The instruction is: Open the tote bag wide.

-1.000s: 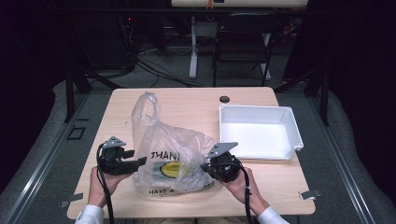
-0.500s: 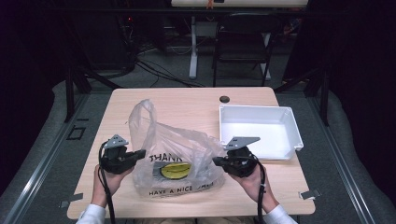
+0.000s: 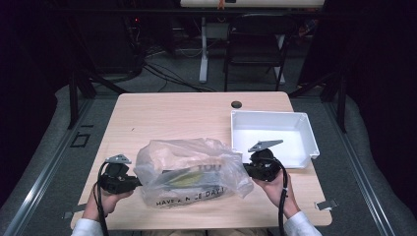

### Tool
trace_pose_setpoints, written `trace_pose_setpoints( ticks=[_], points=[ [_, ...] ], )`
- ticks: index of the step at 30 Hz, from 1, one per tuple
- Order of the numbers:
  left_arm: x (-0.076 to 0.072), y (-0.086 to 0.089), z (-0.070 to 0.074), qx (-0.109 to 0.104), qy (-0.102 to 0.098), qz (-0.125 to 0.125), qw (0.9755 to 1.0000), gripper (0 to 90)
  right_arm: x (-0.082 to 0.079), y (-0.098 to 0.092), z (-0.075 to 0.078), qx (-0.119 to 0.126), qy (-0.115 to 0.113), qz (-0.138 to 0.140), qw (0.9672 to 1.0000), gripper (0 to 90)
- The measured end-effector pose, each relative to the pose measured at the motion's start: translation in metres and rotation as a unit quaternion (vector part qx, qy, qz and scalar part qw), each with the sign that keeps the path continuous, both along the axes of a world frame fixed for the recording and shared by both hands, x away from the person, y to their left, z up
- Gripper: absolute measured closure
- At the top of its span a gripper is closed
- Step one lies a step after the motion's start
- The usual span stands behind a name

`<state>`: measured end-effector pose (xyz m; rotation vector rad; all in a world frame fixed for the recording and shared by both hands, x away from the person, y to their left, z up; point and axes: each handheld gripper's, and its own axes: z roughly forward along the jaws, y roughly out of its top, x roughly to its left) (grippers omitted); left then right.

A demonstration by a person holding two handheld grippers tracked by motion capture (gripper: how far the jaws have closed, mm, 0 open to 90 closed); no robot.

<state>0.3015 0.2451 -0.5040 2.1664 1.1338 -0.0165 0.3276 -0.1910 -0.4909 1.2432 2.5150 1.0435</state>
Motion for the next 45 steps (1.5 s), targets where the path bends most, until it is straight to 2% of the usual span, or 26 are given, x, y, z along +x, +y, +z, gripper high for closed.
trace_pose_setpoints(
  ticks=[1,5,6,7,8,12,13,15,16,17,19,20,22,24,25,27,30,32,33,34,35,36,37,42,43,45],
  points=[
    [0.0,-0.001,-0.001,0.001,0.004,-0.001,1.0,90.0,0.002,0.0,-0.005,-0.007,0.01,-0.002,0.9999,90.0],
    [-0.001,0.0,-0.003,0.008,0.014,-0.006,0.9999,90.0,0.004,0.003,-0.013,-0.019,0.022,0.003,0.9996,90.0],
    [-0.001,0.0,-0.007,0.013,0.027,-0.014,0.9994,90.0,0.005,0.003,-0.015,-0.017,0.031,0.008,0.9993,90.0],
    [-0.001,0.0,-0.007,0.013,0.027,-0.014,0.9994,90.0,0.005,0.005,-0.017,-0.026,0.033,0.009,0.9991,90.0],
    [-0.001,-0.002,-0.012,0.022,0.043,-0.021,0.9986,90.0,0.005,0.006,-0.019,-0.029,0.036,0.014,0.9988,90.0],
    [0.002,-0.002,-0.018,0.034,0.059,-0.027,0.9973,90.0,0.005,0.014,-0.028,-0.047,0.057,0.027,0.9969,90.0],
    [0.004,-0.002,-0.023,0.042,0.07,-0.03,0.9962,90.0,0.006,0.015,-0.03,-0.056,0.061,0.03,0.9961,90.0],
    [0.005,-0.004,-0.026,0.049,0.077,-0.033,0.9953,90.0,0.008,0.017,-0.034,-0.068,0.066,0.032,0.995,90.0],
    [0.005,-0.004,-0.026,0.049,0.077,-0.033,0.9953,90.0,0.008,0.018,-0.037,-0.063,0.07,0.024,0.9953,90.0],
    [0.008,-0.004,-0.029,0.059,0.08,-0.034,0.9945,90.0,0.009,0.017,-0.038,-0.076,0.071,0.031,0.994,90.0],
    [0.009,-0.005,-0.03,0.063,0.079,-0.03,0.9944,90.0,0.01,0.018,-0.042,-0.084,0.071,0.022,0.9937,90.0],
    [0.011,-0.005,-0.031,0.067,0.077,-0.027,0.9944,90.0,0.011,0.018,-0.042,-0.095,0.075,0.028,0.9923,90.0],
    [0.014,-0.007,-0.033,0.077,0.072,-0.015,0.9943,90.0,0.012,0.019,-0.044,-0.099,0.069,0.019,0.9924,90.0],
    [0.016,-0.007,-0.034,0.079,0.069,-0.012,0.9944,90.0,0.013,0.019,-0.044,-0.109,0.07,0.022,0.9914,90.0],
    [0.019,-0.008,-0.035,0.088,0.065,-0.006,0.994,90.0,0.014,0.021,-0.046,-0.119,0.064,0.019,0.9907,90.0],
    [0.021,-0.008,-0.036,0.09,0.062,-0.004,0.9939,90.0,0.015,0.023,-0.048,-0.129,0.058,0.018,0.9898,90.0],
    [0.025,-0.009,-0.036,0.094,0.057,0.004,0.9939,89.3,0.016,0.025,-0.051,-0.13,0.053,0.012,0.9901,90.0],
    [0.025,-0.006,-0.031,0.096,0.056,0.004,0.9938,80.6,0.016,0.025,-0.048,-0.134,0.051,0.021,0.9895,90.0],
    [0.025,-0.006,-0.031,0.096,0.056,0.004,0.9938,70.9,0.016,0.025,-0.048,-0.134,0.051,0.021,0.9895,90.0],
    [0.024,-0.005,-0.029,0.095,0.061,0.01,0.9936,64.3,0.015,0.022,-0.041,-0.122,0.053,0.022,0.9909,90.0],
    [0.023,-0.002,-0.027,0.093,0.059,0.012,0.9939,64.3,0.015,0.022,-0.041,-0.122,0.053,0.022,0.9909,90.0],
    [0.022,0.0,-0.024,0.09,0.059,0.014,0.9941,59.5,0.013,0.022,-0.04,-0.099,0.046,0.011,0.994,90.0],
    [0.021,0.003,-0.022,0.089,0.06,0.02,0.994,45.7,0.012,0.017,-0.033,-0.092,0.043,0.011,0.9948,90.0],
    [0.014,0.022,-0.004,0.06,0.047,0.036,0.9965,33.9,0.011,0.013,-0.032,-0.066,0.043,0.01,0.9968,90.0],
    [0.013,0.024,-0.001,0.056,0.044,0.041,0.9966,31.8,0.011,0.013,-0.03,-0.074,0.043,0.015,0.9962,90.0],
    [0.012,0.026,0.001,0.053,0.042,0.042,0.9968,29.7,0.011,0.014,-0.03,-0.072,0.041,0.016,0.9964,90.0]
  ],
)
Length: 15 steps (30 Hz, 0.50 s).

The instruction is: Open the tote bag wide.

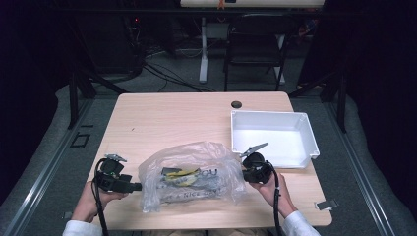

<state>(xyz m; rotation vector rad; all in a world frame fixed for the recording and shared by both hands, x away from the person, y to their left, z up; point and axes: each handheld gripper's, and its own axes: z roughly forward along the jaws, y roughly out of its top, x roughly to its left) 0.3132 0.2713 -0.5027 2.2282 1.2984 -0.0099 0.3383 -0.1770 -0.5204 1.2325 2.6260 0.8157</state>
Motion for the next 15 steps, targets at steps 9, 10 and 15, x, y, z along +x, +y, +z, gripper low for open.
trace_pose_setpoints(
  ticks=[9,10,15],
  points=[
    [-0.01,0.023,0.02,-0.033,-0.026,0.03,0.9987,23.7,-0.002,0.001,0.006,0.021,-0.017,0.004,0.9996,90.0],
    [-0.011,0.023,0.025,-0.048,-0.039,0.031,0.9976,23.4,-0.002,0.001,0.006,0.021,-0.02,0.004,0.9996,90.0],
    [-0.012,0.001,0.039,-0.087,-0.076,0.001,0.9933,20.1,-0.002,0.006,0.006,0.017,-0.023,0.014,0.9995,90.0]
  ],
)
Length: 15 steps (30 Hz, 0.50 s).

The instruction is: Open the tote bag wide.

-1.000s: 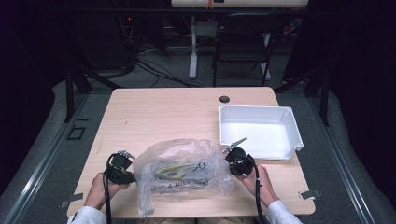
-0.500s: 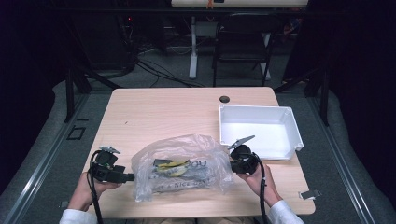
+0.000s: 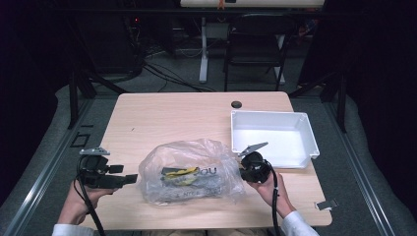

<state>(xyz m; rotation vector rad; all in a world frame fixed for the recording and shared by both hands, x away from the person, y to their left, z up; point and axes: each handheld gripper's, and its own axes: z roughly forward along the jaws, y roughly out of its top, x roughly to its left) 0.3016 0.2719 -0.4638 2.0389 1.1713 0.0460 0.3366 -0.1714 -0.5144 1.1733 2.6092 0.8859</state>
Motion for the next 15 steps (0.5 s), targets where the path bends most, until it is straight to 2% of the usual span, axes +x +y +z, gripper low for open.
trace_pose_setpoints(
  ticks=[1,2,3,4,6,7,9,11,12,14,15],
  points=[
    [0.0,0.0,0.0,0.0,0.0,0.0,1.0,19.7,0.0,0.001,0.0,0.002,0.0,0.001,1.0,90.0],
    [0.003,-0.012,-0.002,0.003,-0.007,-0.002,1.0,19.8,0.0,0.002,-0.001,0.002,-0.002,-0.001,1.0,90.0],
    [0.003,-0.012,-0.002,0.003,-0.007,-0.002,1.0,20.2,0.0,0.002,-0.001,0.002,-0.002,-0.001,1.0,90.0],
    [0.008,-0.023,-0.007,0.012,-0.017,0.006,0.9998,22.7,0.0,0.003,-0.001,-0.001,-0.002,0.004,1.0,90.0],
    [0.015,-0.031,-0.013,0.025,-0.022,0.011,0.9994,36.7,0.0,0.005,-0.001,0.001,-0.001,0.003,1.0,90.0],
    [0.015,-0.031,-0.013,0.025,-0.022,0.011,0.9994,43.0,0.0,0.005,-0.002,-0.002,0.001,0.008,1.0,90.0],
    [0.024,-0.041,-0.025,0.042,-0.017,0.009,0.9989,59.8,0.0,0.006,-0.003,-0.002,0.001,0.007,1.0,90.0],
    [0.026,-0.043,-0.03,0.05,-0.012,0.01,0.9986,75.7,0.001,0.005,-0.005,-0.004,0.002,0.005,1.0,90.0],
    [0.028,-0.045,-0.037,0.071,-0.007,0.004,0.9974,81.7,0.002,0.005,-0.005,-0.004,0.005,0.006,1.0,90.0],
    [0.029,-0.045,-0.041,0.074,-0.002,0.006,0.9972,89.0,0.003,0.004,-0.007,-0.01,0.003,0.003,0.9999,90.0],
    [0.032,-0.043,-0.048,0.082,0.009,0.006,0.9966,89.8,0.003,0.004,-0.008,-0.01,0.004,-0.001,0.9999,90.0]
  ],
)
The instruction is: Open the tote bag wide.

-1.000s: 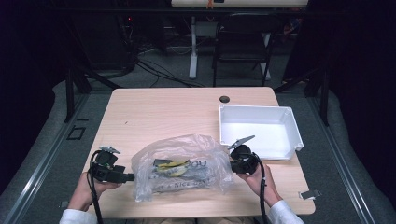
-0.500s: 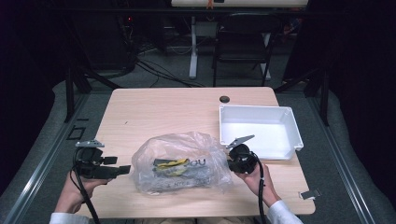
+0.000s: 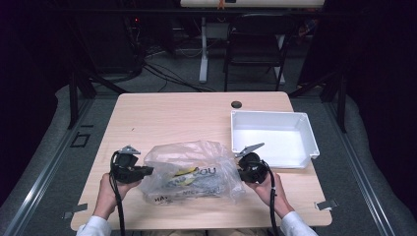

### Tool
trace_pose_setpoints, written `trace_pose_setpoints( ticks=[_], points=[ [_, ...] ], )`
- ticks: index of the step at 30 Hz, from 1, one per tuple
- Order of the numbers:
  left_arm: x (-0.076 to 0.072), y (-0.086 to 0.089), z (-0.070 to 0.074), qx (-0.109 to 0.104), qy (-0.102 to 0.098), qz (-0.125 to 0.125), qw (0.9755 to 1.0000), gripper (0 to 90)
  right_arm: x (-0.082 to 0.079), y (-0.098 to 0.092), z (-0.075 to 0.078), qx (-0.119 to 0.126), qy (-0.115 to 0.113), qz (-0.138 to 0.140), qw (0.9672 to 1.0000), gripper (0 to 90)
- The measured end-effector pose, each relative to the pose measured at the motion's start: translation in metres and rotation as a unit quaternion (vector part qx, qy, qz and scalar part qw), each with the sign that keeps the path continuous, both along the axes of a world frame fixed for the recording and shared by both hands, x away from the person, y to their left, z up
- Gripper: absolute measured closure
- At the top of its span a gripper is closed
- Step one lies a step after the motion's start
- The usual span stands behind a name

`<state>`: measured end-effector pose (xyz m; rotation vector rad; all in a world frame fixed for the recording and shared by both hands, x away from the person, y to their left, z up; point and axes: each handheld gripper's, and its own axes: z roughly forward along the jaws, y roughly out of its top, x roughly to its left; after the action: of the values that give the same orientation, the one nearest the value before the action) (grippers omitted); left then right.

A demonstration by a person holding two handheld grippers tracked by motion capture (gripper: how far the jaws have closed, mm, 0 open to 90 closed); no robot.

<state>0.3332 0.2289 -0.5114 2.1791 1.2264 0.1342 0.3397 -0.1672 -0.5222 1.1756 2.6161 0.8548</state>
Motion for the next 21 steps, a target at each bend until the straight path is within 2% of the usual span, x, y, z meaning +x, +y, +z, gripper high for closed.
trace_pose_setpoints(
  ticks=[3,4,5,7,9,10,11,12,13,14,16,17,18,19,20,21],
  points=[
    [0.002,0.004,-0.005,0.019,0.014,0.003,0.9997,90.0,0.003,-0.002,-0.002,-0.005,0.004,-0.004,1.0,90.0],
    [0.002,0.004,-0.005,0.019,0.014,0.003,0.9997,90.0,0.003,-0.002,-0.003,-0.008,0.003,-0.006,0.9999,90.0],
    [0.003,0.005,-0.007,0.027,0.014,0.005,0.9995,90.0,0.004,-0.002,-0.003,-0.014,0.004,-0.007,0.9999,90.0],
    [0.004,0.008,-0.01,0.034,0.021,0.011,0.9992,90.0,0.005,-0.002,-0.004,-0.012,0.004,-0.012,0.9999,90.0],
    [0.006,0.012,-0.013,0.049,0.026,0.017,0.9983,90.0,0.007,-0.003,-0.007,-0.023,0.009,-0.015,0.9996,90.0],
    [0.007,0.013,-0.015,0.052,0.031,0.018,0.998,90.0,0.007,-0.003,-0.009,-0.025,0.009,-0.021,0.9994,90.0],
    [0.008,0.014,-0.016,0.054,0.032,0.021,0.9978,90.0,0.009,-0.004,-0.011,-0.036,0.011,-0.02,0.9991,90.0],
    [0.009,0.015,-0.019,0.065,0.036,0.02,0.997,90.0,0.009,-0.004,-0.012,-0.04,0.015,-0.02,0.9989,90.0],
    [0.011,0.015,-0.022,0.085,0.039,0.023,0.9953,90.0,0.011,-0.003,-0.016,-0.054,0.012,-0.023,0.9982,90.0],
    [0.011,0.015,-0.022,0.085,0.039,0.023,0.9953,90.0,0.011,-0.003,-0.016,-0.054,0.012,-0.023,0.9982,90.0],
    [0.015,0.014,-0.027,0.11,0.044,0.022,0.9927,90.0,0.012,-0.003,-0.021,-0.063,0.018,-0.028,0.9974,90.0],
    [0.017,0.014,-0.028,0.116,0.046,0.023,0.9919,90.0,0.013,-0.003,-0.021,-0.076,0.021,-0.026,0.9966,90.0],
    [0.017,0.014,-0.028,0.116,0.046,0.023,0.9919,90.0,0.013,-0.003,-0.021,-0.076,0.021,-0.026,0.9966,90.0],
    [0.018,0.014,-0.029,0.12,0.046,0.022,0.9914,90.0,0.013,-0.002,-0.026,-0.075,0.016,-0.039,0.9963,90.0],
    [0.019,0.014,-0.031,0.127,0.047,0.022,0.9905,90.0,0.014,-0.003,-0.027,-0.089,0.021,-0.034,0.9953,90.0],
    [0.022,0.014,-0.033,0.147,0.046,0.023,0.9879,90.0,0.015,-0.003,-0.027,-0.107,0.023,-0.029,0.9935,90.0]
  ],
)
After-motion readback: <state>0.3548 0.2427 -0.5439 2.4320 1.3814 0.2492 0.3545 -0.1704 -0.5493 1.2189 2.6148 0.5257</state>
